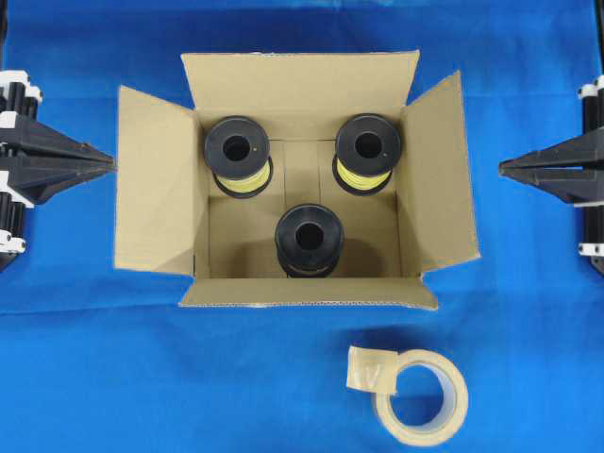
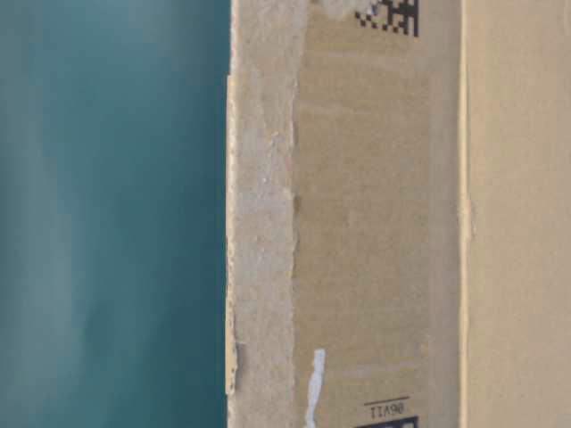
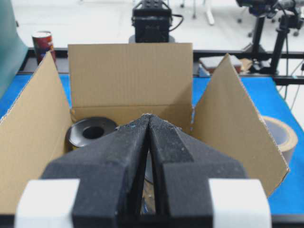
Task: Close the cardboard box.
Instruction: 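Move both grippers inward toward the left and right box side flaps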
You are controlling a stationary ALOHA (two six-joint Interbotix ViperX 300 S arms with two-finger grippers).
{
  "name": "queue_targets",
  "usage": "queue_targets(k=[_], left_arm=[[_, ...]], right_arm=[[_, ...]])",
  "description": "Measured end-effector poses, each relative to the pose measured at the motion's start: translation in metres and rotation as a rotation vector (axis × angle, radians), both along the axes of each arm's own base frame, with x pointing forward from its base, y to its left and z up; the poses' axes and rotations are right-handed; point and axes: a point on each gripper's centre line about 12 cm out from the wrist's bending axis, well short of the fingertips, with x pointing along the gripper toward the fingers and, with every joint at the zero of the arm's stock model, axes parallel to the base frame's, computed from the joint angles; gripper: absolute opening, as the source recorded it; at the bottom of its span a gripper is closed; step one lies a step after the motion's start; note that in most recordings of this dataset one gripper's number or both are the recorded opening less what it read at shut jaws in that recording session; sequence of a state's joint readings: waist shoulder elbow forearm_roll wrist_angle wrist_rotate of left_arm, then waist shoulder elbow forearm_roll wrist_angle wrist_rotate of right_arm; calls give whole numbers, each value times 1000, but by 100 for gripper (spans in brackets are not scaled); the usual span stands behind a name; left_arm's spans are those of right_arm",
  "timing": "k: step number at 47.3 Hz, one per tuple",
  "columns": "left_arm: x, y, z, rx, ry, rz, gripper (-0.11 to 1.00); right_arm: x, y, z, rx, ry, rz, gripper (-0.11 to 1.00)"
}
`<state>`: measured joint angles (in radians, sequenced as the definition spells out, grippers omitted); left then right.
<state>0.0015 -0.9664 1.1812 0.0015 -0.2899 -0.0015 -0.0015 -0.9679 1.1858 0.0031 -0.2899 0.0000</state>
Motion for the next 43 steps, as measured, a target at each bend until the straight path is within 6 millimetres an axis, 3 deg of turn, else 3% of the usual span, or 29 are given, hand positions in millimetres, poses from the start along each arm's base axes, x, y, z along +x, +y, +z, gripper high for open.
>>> queue_targets(k=[9,21,31,43], left_arm=[[-6,-1,1,-24,20,-4,0],[-24,-2,-10,-22,186,-11,0],[-38,-3,-21,-17,310,-15,0],[-40,-2,-65,-34,469,-12,0]], right_arm=[[2,0,7,14,18,-1,0],[-8,0,3,30,158,1,0],[-14,0,-17,56,339,-4,0],[-11,-1,-61,64,504,-13,0]])
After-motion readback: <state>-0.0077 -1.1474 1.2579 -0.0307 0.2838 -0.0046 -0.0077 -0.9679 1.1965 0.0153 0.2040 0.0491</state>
